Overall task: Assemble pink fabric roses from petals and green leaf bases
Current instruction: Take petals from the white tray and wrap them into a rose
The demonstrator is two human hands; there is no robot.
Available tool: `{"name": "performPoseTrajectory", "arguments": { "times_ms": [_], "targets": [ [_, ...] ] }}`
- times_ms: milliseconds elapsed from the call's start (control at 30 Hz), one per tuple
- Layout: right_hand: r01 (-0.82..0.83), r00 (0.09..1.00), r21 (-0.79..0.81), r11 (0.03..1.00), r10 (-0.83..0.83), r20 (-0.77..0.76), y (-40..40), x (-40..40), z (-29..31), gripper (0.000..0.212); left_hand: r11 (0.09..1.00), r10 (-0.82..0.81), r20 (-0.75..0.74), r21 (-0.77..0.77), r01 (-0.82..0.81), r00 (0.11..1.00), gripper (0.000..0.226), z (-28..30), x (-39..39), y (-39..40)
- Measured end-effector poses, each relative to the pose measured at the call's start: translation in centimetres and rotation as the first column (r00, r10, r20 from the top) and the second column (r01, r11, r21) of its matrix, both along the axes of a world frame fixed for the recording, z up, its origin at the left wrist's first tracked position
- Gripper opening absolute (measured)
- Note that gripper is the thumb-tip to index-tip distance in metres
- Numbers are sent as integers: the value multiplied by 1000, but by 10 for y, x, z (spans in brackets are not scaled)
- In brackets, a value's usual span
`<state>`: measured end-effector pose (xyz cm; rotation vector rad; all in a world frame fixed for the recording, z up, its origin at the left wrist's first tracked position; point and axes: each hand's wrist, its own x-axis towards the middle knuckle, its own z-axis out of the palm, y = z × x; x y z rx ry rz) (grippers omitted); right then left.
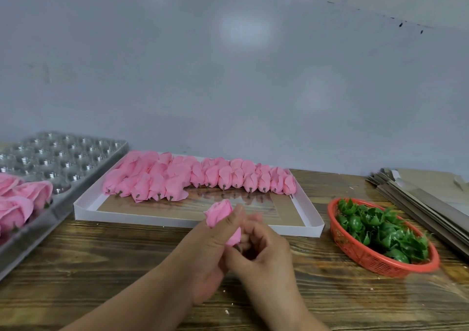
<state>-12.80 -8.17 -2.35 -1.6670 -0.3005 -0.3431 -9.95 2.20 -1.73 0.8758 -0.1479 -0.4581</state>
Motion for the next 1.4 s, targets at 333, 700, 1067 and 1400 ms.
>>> {"name": "performPoseTrajectory", "arguments": {
  "times_ms": [333, 700, 1067, 1400],
  "targets": [
    [-253, 919, 258, 932, 315, -238, -6, 1, 6, 12, 977, -80, 136, 206, 50, 987, 51, 4, -1, 8],
    [-113, 982, 170, 979, 136, -133, -3, 2, 1, 9, 985, -27, 115, 174, 7, 993, 49, 6, -6, 3],
    [-28, 999, 64, 998, 30, -18, 0, 2, -3, 10, 998, -24, 34, 67, 21, 999, 37, -1, 3, 4],
    [-88, 996, 124, 988, 89, -1, 2, -1, 1, 12, 998, 10, 40, 66, -13, 999, 41, 3, -2, 0]
  ]
}}
